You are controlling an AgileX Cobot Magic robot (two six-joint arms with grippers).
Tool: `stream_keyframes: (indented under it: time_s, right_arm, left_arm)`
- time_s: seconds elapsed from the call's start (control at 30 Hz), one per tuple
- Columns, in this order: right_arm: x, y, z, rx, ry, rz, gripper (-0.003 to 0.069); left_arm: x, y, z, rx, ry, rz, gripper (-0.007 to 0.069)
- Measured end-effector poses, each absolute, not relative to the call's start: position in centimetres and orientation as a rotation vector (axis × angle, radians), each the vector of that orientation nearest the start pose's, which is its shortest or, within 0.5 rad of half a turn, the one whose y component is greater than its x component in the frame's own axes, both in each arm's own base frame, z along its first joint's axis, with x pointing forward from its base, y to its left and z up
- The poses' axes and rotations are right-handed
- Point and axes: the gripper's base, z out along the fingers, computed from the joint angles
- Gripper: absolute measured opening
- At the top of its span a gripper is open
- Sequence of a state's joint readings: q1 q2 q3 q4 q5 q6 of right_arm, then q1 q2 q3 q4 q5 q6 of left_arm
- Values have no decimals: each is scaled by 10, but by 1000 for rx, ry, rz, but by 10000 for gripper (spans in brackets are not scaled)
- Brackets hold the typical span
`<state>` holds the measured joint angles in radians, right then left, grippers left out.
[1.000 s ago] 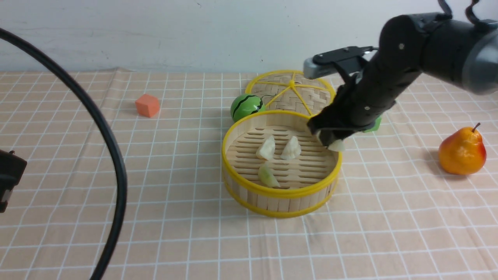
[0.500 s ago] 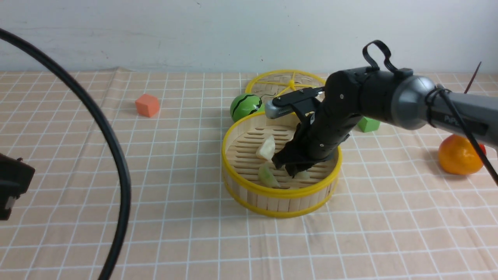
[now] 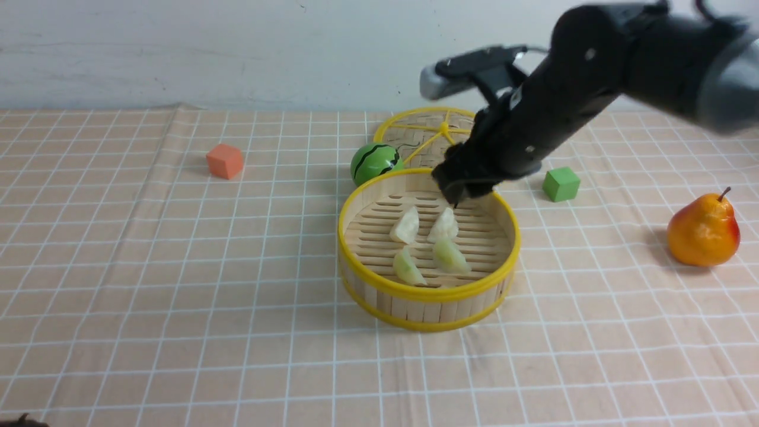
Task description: Put the dumplings into the steamer on the table with the brown tablecloth.
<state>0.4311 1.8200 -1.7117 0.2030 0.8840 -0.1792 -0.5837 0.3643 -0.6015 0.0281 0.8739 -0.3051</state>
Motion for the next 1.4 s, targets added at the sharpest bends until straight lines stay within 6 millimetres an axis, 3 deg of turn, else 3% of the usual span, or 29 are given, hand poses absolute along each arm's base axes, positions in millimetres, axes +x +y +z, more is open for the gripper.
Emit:
stream_keyframes:
  time_s: [0.1, 0.17, 0.27, 0.3, 0.4, 0.47, 0.5, 0.6, 0.67, 0.8, 1.1, 1.4]
  right_arm:
    - [338, 174, 368, -670, 2294, 389, 264]
    - [312, 163, 380, -667, 2243, 408, 194]
    - [283, 150, 387, -649, 2202, 430, 120]
    - [261, 141, 390, -638, 2162, 442, 75]
    - [223, 123, 396, -627, 2064, 442, 8]
    - [210, 117, 398, -624, 2028, 440, -6]
    - [190, 107, 401, -618, 1972, 432, -16]
    - [164, 94, 402, -596, 1903, 432, -20]
    - [135, 80, 402, -567, 1819, 433, -20]
    - [104, 64, 401, -531, 1711, 432, -20]
    - [56, 41, 413, -488, 1518, 428, -18]
    - [54, 40, 413, -489, 1508, 420, -10]
  left_arm:
    - [41, -25, 299, 239, 2004, -577, -11]
    - [36, -22, 295, 202, 1906, -630, -11]
    - [31, -18, 293, 185, 1834, -658, -11]
    - [29, -17, 292, 180, 1807, -670, -11]
    - [27, -16, 290, 177, 1797, -675, -10]
    - [27, -16, 289, 177, 1798, -675, -8]
    - [27, -16, 288, 177, 1800, -674, -6]
    - [27, -16, 288, 177, 1799, -673, -3]
    - [27, -16, 288, 176, 1799, -674, -3]
    - [27, -16, 288, 176, 1799, -674, 0]
    - [27, -16, 289, 176, 1798, -673, 3]
    - [27, -16, 289, 175, 1798, -673, 11]
